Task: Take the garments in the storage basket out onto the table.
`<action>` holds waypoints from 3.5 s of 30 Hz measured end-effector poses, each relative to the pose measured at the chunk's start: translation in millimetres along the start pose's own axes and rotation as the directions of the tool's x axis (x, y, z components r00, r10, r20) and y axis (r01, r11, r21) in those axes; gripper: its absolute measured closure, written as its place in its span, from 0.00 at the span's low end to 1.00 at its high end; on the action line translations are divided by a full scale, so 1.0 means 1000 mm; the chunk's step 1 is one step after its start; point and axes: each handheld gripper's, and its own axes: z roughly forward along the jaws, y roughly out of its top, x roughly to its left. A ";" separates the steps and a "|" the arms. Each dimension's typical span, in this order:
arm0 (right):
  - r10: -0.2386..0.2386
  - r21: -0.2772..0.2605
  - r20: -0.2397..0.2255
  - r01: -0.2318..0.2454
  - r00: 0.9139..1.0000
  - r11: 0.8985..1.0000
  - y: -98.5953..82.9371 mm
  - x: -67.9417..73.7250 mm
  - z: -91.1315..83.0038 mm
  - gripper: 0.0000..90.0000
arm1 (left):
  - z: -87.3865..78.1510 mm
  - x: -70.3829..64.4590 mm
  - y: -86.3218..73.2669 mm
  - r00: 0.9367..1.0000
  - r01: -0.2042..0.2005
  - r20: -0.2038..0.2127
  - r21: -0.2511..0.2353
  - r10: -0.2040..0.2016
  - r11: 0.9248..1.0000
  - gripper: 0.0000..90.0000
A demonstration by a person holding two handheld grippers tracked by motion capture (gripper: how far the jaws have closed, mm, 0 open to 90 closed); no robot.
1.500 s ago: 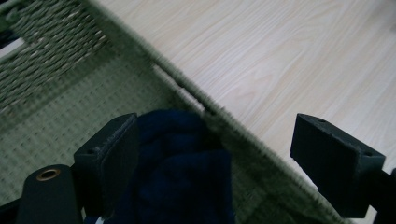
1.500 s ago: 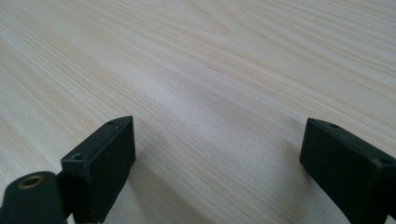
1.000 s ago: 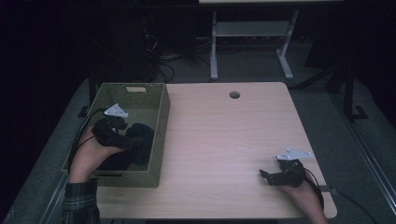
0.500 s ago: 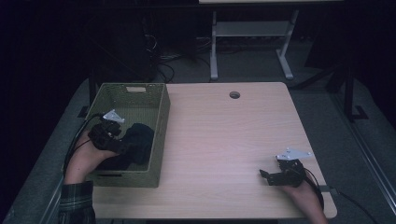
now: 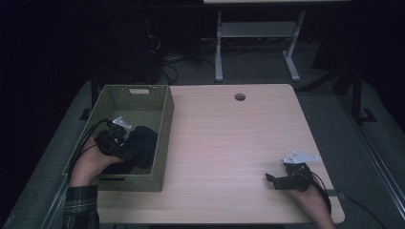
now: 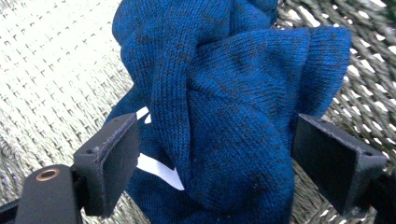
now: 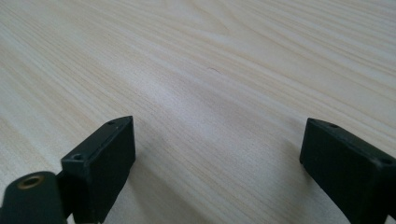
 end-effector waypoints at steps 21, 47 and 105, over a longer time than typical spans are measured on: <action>0.001 -0.001 0.001 -0.001 1.000 1.000 0.000 0.000 0.000 0.11 | 0.002 0.007 -0.002 0.996 -0.004 0.084 0.042 0.000 0.999 0.74; 0.005 0.001 0.001 -0.005 1.000 1.000 0.000 0.000 0.000 0.11 | -0.051 0.014 0.025 0.998 0.004 0.067 -0.038 -0.002 0.999 0.78; 0.006 0.001 0.001 -0.006 1.000 1.000 0.000 0.000 0.000 0.11 | -0.139 -0.038 0.134 0.963 -0.197 0.150 -0.170 0.223 0.965 0.79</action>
